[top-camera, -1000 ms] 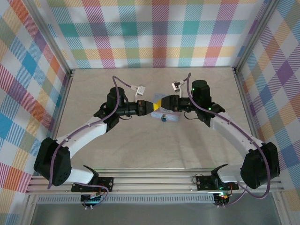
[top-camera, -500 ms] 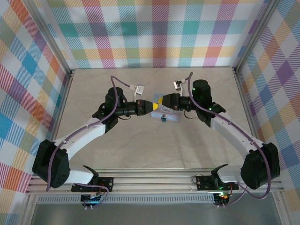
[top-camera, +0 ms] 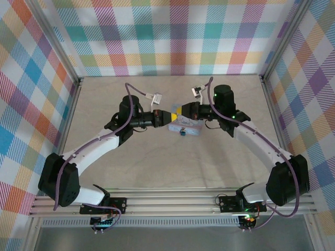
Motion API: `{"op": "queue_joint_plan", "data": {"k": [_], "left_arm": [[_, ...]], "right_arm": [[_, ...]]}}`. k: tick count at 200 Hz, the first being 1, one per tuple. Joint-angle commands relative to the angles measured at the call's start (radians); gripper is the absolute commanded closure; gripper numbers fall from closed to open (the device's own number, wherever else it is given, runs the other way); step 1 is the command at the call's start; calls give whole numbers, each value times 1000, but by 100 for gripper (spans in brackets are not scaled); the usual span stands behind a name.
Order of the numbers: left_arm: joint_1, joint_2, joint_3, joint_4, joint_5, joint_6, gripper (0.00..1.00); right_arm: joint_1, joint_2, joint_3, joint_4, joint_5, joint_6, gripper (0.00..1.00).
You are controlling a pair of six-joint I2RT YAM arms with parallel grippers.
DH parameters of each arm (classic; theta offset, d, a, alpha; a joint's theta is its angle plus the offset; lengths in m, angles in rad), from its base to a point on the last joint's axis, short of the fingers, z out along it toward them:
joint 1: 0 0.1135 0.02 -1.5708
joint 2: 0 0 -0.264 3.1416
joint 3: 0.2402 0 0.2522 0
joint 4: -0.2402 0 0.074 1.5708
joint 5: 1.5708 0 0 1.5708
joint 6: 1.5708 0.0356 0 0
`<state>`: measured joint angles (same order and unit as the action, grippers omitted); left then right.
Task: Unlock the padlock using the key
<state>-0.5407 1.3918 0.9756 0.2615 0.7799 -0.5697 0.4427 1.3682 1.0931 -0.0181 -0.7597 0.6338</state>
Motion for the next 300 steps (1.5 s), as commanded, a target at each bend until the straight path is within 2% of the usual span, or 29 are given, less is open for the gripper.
{"op": "queue_joint_plan", "data": {"k": [1, 31, 37, 48, 55, 67, 95, 142, 163, 202, 239, 272, 300], "left_arm": [[-15, 30, 50, -20, 39, 54, 100], [-15, 55, 83, -31, 51, 75, 100], [-14, 57, 84, -31, 46, 84, 100], [-13, 55, 84, -39, 33, 101, 100], [-13, 52, 82, -41, 25, 113, 100], [-13, 47, 73, -38, 13, 130, 100], [-13, 29, 48, -18, -9, 156, 100], [-13, -42, 27, -83, -67, 275, 100], [-13, -73, 18, -136, -96, 328, 100], [-13, -93, 15, -198, -102, 379, 100], [-11, -82, 27, -244, -94, 393, 100], [6, -71, 1, -217, -53, 368, 100], [21, -52, -25, -108, 84, 300, 100]], "right_arm": [[14, 14, 75, -58, -47, -105, 100], [6, 55, 158, -143, -59, -151, 100], [-2, 58, 172, -159, -46, -148, 88], [-22, 55, 182, -170, -17, -132, 60], [-39, 47, 178, -167, 0, -119, 53], [-71, 30, 167, -164, 31, -90, 48], [-130, -5, 124, -182, 93, -43, 47], [-135, -37, -33, -261, 309, 11, 53], [-94, -28, -112, -253, 371, 49, 55], [58, 42, -157, -251, 501, 82, 57], [81, 68, -150, -232, 534, 104, 58], [107, 64, -205, -257, 591, 141, 58], [121, 57, -267, -232, 630, 170, 59]]}}
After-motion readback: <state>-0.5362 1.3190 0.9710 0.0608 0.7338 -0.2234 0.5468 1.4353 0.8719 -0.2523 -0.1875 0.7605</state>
